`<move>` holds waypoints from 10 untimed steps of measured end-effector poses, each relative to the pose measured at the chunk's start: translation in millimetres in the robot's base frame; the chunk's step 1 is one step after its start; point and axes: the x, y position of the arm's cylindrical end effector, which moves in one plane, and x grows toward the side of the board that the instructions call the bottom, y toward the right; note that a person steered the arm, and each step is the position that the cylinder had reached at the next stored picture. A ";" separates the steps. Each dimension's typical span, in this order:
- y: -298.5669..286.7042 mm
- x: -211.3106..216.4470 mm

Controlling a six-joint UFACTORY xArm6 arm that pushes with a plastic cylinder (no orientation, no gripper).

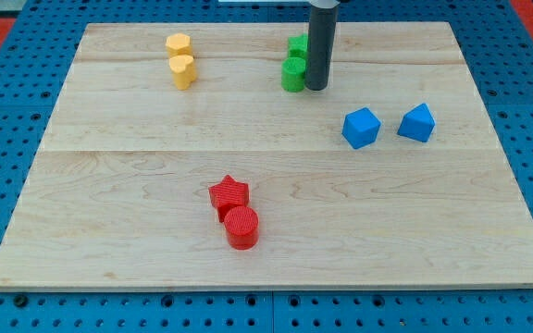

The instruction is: Move the blue triangle into blue cube

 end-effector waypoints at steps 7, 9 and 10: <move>33.0 51.6; 34.2 2.7; 120.6 13.6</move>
